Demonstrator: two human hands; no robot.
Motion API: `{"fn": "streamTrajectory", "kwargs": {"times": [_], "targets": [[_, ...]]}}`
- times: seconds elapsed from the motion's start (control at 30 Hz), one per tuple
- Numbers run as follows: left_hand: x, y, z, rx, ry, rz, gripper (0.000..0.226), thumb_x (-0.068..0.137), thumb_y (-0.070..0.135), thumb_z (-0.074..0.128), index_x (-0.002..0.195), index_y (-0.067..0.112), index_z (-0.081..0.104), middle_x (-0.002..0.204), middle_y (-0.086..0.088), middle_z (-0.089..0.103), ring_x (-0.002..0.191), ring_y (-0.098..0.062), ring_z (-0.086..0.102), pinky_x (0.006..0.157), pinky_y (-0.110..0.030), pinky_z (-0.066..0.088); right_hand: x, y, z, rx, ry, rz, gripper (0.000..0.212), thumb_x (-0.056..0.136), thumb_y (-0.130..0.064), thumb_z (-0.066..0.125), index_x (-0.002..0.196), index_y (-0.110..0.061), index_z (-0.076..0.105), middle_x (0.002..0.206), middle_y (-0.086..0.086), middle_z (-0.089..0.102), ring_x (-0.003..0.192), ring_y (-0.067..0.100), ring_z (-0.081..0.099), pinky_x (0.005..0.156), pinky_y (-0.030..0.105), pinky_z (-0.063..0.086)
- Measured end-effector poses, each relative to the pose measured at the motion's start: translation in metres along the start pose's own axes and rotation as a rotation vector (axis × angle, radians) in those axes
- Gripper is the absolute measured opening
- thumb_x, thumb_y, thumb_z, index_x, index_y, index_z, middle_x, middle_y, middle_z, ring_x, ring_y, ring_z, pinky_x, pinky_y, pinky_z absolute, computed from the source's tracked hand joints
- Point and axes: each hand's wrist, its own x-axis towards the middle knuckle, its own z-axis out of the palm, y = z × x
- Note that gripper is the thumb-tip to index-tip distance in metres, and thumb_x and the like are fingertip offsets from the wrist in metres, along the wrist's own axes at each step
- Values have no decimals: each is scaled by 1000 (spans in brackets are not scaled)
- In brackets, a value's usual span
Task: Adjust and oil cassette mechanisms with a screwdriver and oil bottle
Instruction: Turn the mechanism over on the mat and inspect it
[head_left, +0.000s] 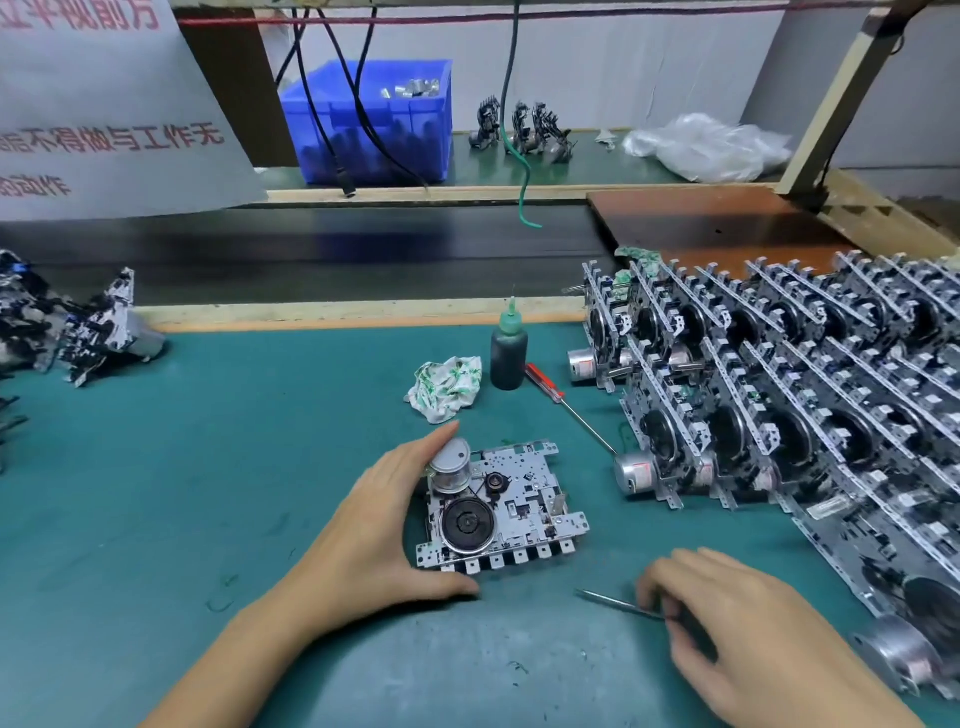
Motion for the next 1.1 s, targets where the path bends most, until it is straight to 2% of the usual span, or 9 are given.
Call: {"fn": "streamTrajectory", "kwargs": {"times": [0.13, 0.27, 0.43, 0.53, 0.63, 0.77, 0.87, 0.97, 1.1], "targets": [[-3, -4, 1, -99, -30, -28, 116, 46, 66, 82, 136, 65, 9, 135, 48, 24, 128, 17, 28, 101, -1, 22, -2, 4, -9, 217, 32, 113, 19, 82, -21, 51, 72, -35, 44, 81, -14, 48, 61, 5, 42, 62, 18, 38], [-2, -9, -1, -178, -98, -60, 113, 46, 57, 88, 135, 63, 18, 137, 40, 32, 131, 10, 33, 103, -5, 26, 13, -6, -9, 318, 167, 183, 21, 96, -25, 34, 89, -39, 49, 89, -23, 52, 70, 4, 51, 70, 15, 38], [8, -6, -8, -373, -162, -108, 112, 48, 46, 86, 140, 52, 22, 128, 31, 46, 125, 7, 42, 102, -7, 28, 53, -19, 0, 245, 108, 178, 35, 99, -14, 35, 127, -33, 44, 94, -19, 42, 87, 4, 45, 76, 24, 35], [31, 0, -11, -608, -1, -153, 62, 68, 35, 68, 126, 27, 47, 100, 5, 67, 93, -6, 61, 86, -13, 43, 91, -24, 6, 12, 96, 211, 49, 90, 6, 38, 132, -19, 43, 87, -6, 30, 81, 16, 35, 70, 29, 30], [51, 2, -8, -649, 134, -158, 26, 81, 28, 53, 101, 15, 61, 79, -3, 67, 73, -10, 59, 73, -17, 47, 127, -23, 10, -76, 96, 241, 46, 87, 9, 41, 127, -12, 48, 92, 2, 39, 85, 21, 41, 69, 30, 30], [50, -9, -7, -728, 155, -132, 35, 67, 38, 64, 90, 12, 66, 76, -1, 66, 72, -14, 58, 69, -21, 46, 154, -16, 19, -95, 11, 281, 27, 92, -2, 46, 111, -11, 64, 107, 9, 62, 96, 29, 59, 79, 36, 48], [44, -16, -6, -580, -35, -107, 34, 53, 39, 75, 85, 28, 71, 84, 4, 69, 80, -10, 60, 76, -22, 45, 168, -12, 16, 78, 205, 363, 17, 92, -21, 57, 107, -14, 60, 102, 4, 64, 91, 24, 58, 74, 33, 45], [46, -15, -4, -463, -95, -73, 40, 50, 44, 82, 86, 33, 71, 89, 8, 67, 83, -7, 61, 78, -18, 45, 190, -15, 13, 344, 367, 436, 47, 82, -33, 71, 117, -17, 45, 110, 4, 53, 96, 23, 54, 72, 30, 34], [45, -14, -2, -445, -54, -36, 31, 56, 42, 82, 84, 32, 74, 90, 9, 67, 87, -10, 62, 82, -21, 46, 217, -16, 17, 490, 192, 493, 61, 80, -33, 74, 128, -12, 43, 130, 9, 48, 117, 27, 48, 83, 29, 34]]}}
